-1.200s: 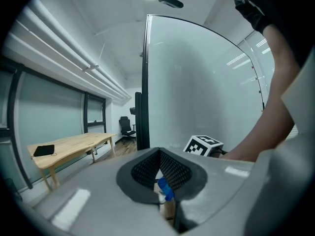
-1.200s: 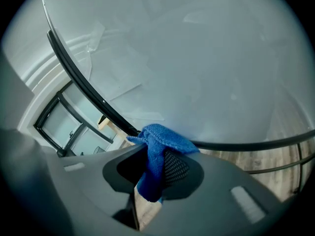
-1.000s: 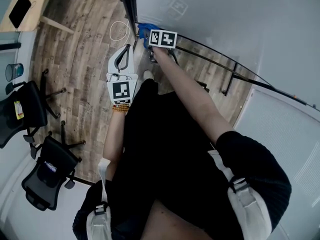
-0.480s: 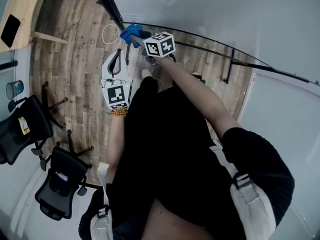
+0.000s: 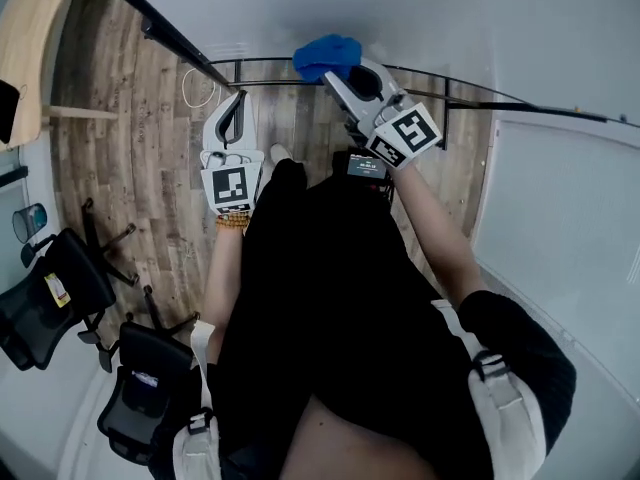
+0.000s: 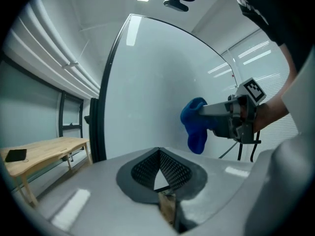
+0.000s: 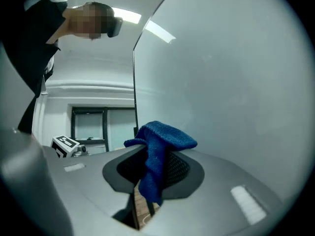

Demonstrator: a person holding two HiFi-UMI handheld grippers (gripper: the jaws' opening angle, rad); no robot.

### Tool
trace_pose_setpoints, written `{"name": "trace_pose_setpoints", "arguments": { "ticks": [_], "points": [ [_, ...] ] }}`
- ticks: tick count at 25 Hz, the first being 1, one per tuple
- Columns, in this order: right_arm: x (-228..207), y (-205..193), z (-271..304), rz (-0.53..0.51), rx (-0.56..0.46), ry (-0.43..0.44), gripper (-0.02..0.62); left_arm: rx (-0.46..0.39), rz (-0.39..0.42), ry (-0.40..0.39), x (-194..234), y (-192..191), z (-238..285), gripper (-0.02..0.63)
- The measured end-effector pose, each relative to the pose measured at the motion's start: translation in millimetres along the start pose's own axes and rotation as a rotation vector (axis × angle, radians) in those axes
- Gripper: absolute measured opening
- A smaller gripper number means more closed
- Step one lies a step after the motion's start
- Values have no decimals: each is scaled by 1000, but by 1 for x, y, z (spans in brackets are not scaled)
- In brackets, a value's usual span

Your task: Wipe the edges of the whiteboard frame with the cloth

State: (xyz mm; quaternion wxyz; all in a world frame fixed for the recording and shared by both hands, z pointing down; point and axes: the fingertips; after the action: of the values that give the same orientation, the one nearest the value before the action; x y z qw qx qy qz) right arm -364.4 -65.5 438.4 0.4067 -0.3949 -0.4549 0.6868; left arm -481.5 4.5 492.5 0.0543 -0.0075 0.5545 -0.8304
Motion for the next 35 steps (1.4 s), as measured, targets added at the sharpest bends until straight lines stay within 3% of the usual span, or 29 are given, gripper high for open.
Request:
{"name": "trace_pose_setpoints", "arguments": {
  "ticks": [8,15,24,35],
  "points": [
    [-6,44,-108,-94,-153,-319,109,-145,58,-180,-72,80,0,0],
    [-18,43,-175,-79,-202,-454,104,-241,102,-298,-135,138,-8,0],
    [-24,47,-198,-69,-214,-503,103,-238,125,-368,-164,150,-5,0],
    [-24,49,-198,-56,-223,-491,101,-241,96,-355,-157,151,-13,0]
  ]
}}
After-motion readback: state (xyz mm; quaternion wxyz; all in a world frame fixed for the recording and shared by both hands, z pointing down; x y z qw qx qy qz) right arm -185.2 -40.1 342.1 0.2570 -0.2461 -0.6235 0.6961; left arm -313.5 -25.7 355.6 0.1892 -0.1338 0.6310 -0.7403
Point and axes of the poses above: the fingertips, and each gripper's own axes: z forward along the fingers, x to its left, y out of its top, and after that the axes turned 14 degrees about x, right-handed
